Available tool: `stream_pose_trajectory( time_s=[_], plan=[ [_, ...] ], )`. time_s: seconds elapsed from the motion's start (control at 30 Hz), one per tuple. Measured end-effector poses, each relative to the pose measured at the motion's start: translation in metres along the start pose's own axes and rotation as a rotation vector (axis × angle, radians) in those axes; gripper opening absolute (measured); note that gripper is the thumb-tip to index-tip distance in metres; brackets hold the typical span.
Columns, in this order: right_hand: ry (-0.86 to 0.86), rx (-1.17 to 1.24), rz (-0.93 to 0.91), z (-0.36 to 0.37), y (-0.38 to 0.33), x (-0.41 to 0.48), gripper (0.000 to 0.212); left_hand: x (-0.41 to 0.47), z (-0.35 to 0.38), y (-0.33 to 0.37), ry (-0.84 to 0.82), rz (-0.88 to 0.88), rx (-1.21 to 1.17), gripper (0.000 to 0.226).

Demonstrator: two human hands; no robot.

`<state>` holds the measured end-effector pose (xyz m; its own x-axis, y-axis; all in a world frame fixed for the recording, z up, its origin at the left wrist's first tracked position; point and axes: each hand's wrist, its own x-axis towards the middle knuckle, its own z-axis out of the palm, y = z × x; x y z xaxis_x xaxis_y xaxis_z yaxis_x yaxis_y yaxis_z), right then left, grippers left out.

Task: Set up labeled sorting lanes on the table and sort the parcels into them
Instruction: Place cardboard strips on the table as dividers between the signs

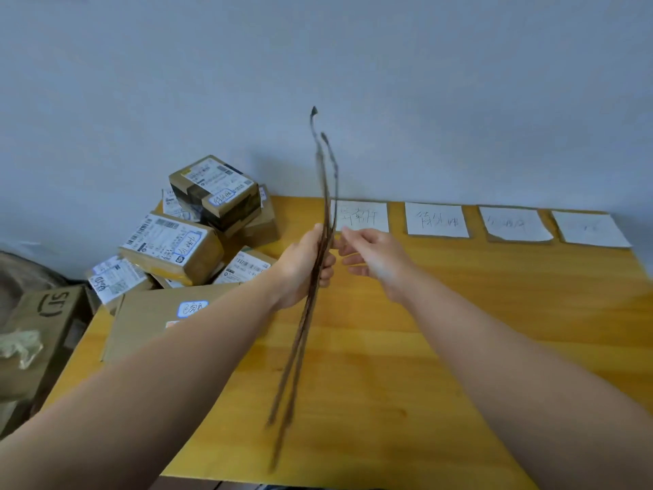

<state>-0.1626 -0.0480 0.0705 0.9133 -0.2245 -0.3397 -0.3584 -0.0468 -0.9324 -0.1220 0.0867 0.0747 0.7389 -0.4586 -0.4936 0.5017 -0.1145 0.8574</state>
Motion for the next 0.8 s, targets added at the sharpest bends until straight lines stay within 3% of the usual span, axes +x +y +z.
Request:
stream_pose_trajectory(
  time_s=[0.1, 0.27, 0.37, 0.53, 0.63, 0.8],
  plan=[
    [0.016, 0.000, -0.023, 0.001, -0.008, -0.001, 0.025, -0.003, 0.005, 0.010, -0.017, 0.045, 0.042, 0.029],
    [0.082, 0.125, -0.021, -0.005, -0.012, -0.005, 0.034, -0.001, 0.007, 0.013, -0.011, 0.102, 0.107, 0.023],
    [0.086, 0.111, -0.067, -0.009, -0.011, -0.009, 0.026, 0.002, 0.004, 0.013, -0.062, 0.104, 0.065, 0.016],
    [0.108, 0.087, -0.143, -0.012, -0.013, -0.011, 0.004, 0.002, 0.002, 0.015, -0.144, 0.088, 0.075, 0.012],
    [0.108, 0.065, -0.142, -0.014, -0.016, -0.010, 0.008, -0.002, 0.001, 0.017, -0.199, 0.071, 0.082, 0.030],
    [0.123, 0.076, -0.120, -0.023, -0.018, -0.009, 0.012, -0.007, -0.008, 0.022, -0.186, 0.101, 0.152, 0.021]
  ],
)
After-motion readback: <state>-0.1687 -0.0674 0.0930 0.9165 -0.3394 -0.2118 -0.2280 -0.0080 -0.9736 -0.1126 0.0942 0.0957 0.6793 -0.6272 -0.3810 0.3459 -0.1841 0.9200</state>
